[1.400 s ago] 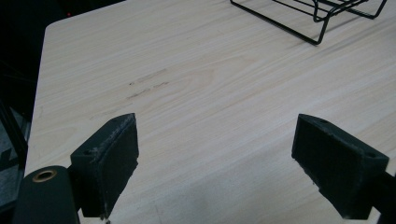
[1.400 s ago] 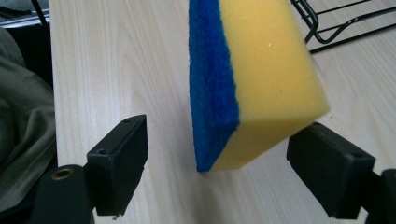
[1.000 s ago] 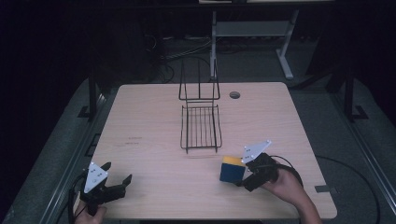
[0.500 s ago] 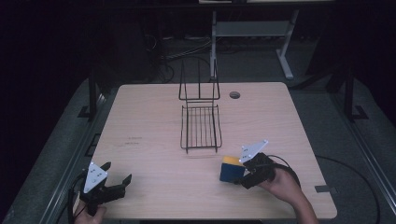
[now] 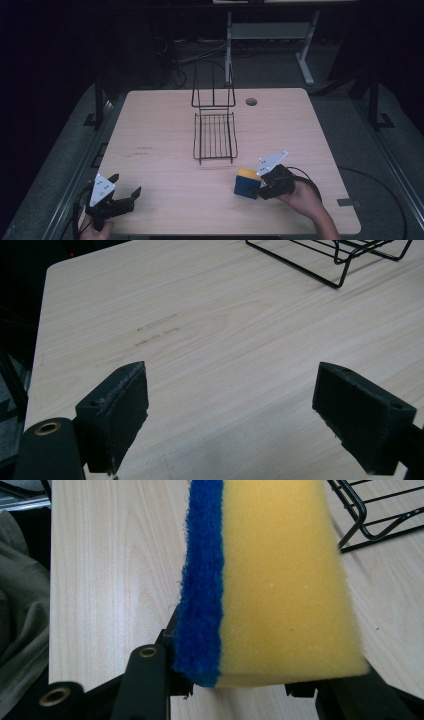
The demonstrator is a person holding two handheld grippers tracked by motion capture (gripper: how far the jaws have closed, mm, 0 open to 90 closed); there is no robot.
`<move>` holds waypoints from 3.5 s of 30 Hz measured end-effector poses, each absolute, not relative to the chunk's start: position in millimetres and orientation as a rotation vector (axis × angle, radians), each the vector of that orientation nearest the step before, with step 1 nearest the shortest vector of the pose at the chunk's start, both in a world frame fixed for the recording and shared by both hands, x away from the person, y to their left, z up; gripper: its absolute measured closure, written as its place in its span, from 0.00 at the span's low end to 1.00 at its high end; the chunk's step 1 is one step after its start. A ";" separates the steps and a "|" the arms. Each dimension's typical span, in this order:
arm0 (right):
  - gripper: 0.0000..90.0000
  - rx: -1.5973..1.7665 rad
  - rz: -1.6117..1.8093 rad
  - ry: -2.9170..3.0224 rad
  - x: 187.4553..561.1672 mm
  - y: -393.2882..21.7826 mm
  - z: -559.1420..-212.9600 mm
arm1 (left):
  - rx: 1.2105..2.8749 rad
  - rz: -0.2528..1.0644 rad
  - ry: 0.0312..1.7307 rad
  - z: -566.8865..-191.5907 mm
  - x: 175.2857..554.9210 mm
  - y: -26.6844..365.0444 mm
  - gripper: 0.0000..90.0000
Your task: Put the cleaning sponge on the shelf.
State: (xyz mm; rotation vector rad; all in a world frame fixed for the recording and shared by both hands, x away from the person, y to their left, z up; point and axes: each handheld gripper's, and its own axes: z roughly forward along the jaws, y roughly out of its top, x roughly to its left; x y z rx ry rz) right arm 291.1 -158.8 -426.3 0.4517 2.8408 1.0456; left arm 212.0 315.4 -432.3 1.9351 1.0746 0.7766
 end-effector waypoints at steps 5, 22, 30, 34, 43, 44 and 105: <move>0.62 0.441 1.046 2.845 290.4 -157.7 -425.7 | 1.936 0.776 1.076 -432.1 212.0 315.7 0.16; 0.63 0.385 1.065 2.853 297.6 -151.4 -415.6 | 1.938 0.776 1.075 -431.9 212.0 316.1 0.16; 0.63 0.361 1.082 2.847 300.8 -147.1 -408.7 | 1.938 0.777 1.077 -431.9 212.2 315.7 0.16; 0.63 0.346 1.075 2.848 302.1 -144.1 -405.9 | 1.940 0.775 1.076 -431.9 212.2 315.7 0.16; 0.63 0.326 1.085 2.840 308.2 -141.0 -401.1 | 1.936 0.773 1.076 -432.1 212.4 316.0 0.16; 0.63 0.311 1.085 2.837 308.9 -139.1 -398.7 | 1.935 0.772 1.077 -432.2 212.5 315.8 0.16; 0.63 0.282 1.108 2.825 357.1 -116.2 -367.6 | 1.928 0.775 1.077 -430.0 211.6 317.5 0.16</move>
